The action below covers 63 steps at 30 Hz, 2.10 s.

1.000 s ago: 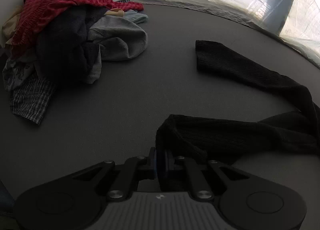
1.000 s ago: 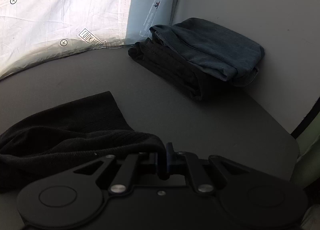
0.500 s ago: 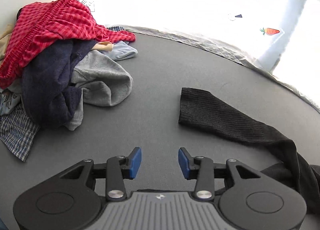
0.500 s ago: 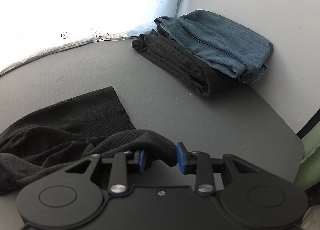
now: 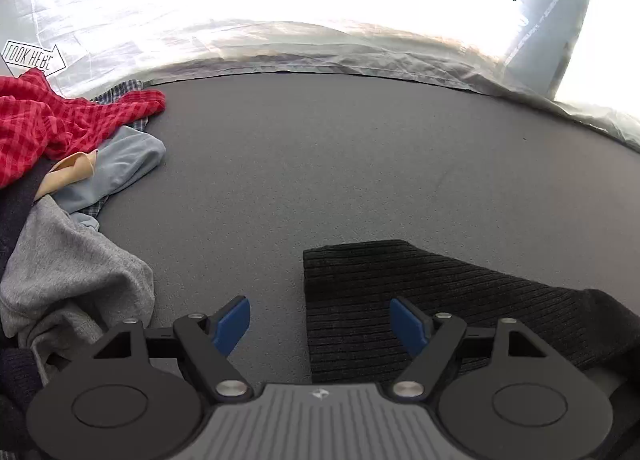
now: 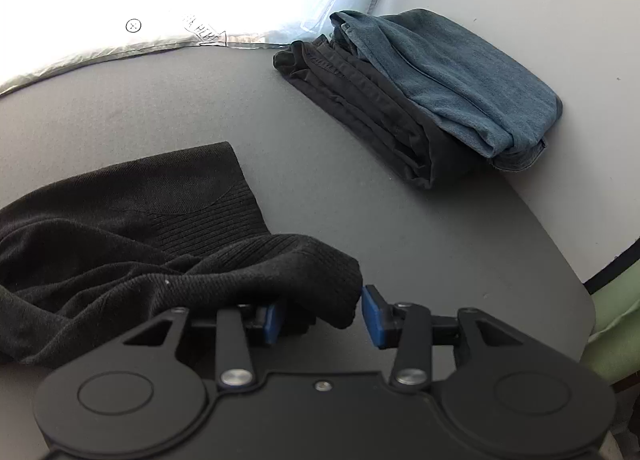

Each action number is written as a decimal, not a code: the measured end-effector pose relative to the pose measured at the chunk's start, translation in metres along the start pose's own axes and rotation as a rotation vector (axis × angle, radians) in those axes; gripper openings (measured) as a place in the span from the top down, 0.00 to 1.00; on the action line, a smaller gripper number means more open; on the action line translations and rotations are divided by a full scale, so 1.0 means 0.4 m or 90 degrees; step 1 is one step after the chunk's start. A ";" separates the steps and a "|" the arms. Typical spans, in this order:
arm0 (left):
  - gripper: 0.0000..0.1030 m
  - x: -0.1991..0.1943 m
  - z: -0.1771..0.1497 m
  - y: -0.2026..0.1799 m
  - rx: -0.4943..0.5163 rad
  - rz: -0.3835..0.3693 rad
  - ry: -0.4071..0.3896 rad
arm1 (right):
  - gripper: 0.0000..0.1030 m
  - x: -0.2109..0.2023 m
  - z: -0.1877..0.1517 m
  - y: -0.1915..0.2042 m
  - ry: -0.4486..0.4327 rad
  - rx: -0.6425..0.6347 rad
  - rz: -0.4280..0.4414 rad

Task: Fold clothes

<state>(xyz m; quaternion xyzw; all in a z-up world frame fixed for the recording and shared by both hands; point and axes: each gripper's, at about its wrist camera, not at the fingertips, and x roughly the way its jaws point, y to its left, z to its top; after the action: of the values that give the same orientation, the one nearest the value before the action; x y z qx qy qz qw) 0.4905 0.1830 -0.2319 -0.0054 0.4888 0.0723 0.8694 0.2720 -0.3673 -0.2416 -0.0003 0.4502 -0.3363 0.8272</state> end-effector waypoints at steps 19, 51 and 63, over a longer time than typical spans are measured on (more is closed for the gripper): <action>0.59 0.037 0.007 -0.027 0.005 -0.072 -0.037 | 0.93 -0.005 -0.019 0.101 -0.040 -0.354 -0.008; 0.92 -0.566 0.473 0.037 -0.170 -0.019 -0.514 | 0.95 -0.292 0.634 -0.012 -0.507 -0.040 0.017; 0.92 -0.465 -0.100 0.089 -0.178 0.043 -0.303 | 0.95 -0.056 0.166 -0.058 -0.275 -0.123 0.023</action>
<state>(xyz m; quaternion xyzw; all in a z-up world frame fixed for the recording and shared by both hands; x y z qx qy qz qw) 0.3566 0.1926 -0.0923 -0.0920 0.2562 0.1672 0.9476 0.3003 -0.3928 -0.1785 -0.1437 0.2926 -0.2687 0.9064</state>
